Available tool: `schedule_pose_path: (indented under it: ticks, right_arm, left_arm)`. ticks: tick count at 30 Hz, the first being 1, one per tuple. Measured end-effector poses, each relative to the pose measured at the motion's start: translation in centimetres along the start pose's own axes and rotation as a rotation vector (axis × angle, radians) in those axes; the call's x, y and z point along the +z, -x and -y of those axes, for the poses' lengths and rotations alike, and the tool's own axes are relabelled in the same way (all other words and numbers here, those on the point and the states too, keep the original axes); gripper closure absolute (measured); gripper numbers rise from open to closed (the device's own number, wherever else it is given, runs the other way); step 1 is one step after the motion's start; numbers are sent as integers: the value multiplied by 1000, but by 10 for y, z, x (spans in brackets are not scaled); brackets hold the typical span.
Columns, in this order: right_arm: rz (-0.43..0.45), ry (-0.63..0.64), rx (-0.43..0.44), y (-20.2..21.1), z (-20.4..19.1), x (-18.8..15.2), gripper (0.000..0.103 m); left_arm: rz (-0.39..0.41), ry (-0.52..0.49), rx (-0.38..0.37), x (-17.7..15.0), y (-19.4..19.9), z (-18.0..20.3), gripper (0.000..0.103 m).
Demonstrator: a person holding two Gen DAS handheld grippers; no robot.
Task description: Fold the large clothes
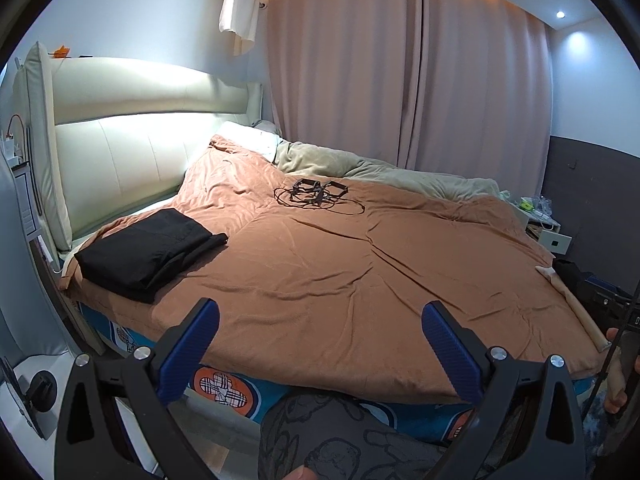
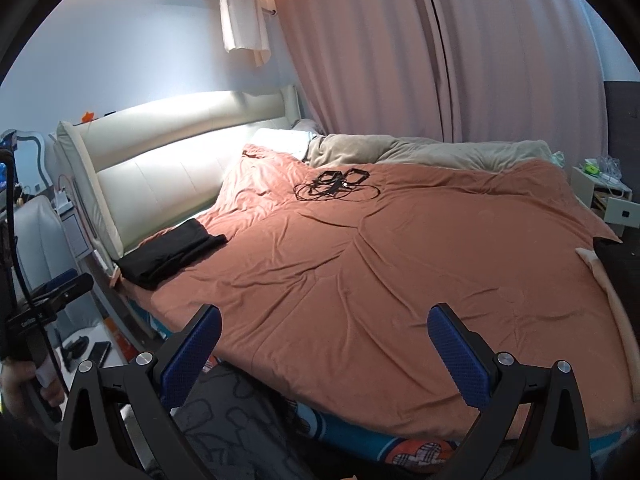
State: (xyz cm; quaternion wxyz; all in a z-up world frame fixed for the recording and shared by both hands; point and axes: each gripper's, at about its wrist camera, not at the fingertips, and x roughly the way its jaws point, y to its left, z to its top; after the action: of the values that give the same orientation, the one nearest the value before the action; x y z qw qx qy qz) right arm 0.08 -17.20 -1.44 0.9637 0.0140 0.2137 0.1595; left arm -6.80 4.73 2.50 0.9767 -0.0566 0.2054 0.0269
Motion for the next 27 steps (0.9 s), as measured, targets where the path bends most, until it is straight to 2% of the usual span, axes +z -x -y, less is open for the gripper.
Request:
schedule_pose_path:
  ticks: [27]
  right_arm:
    - [10, 9, -18, 11, -4, -5, 0]
  left_arm:
    - [17, 2, -18, 0, 12, 7, 0]
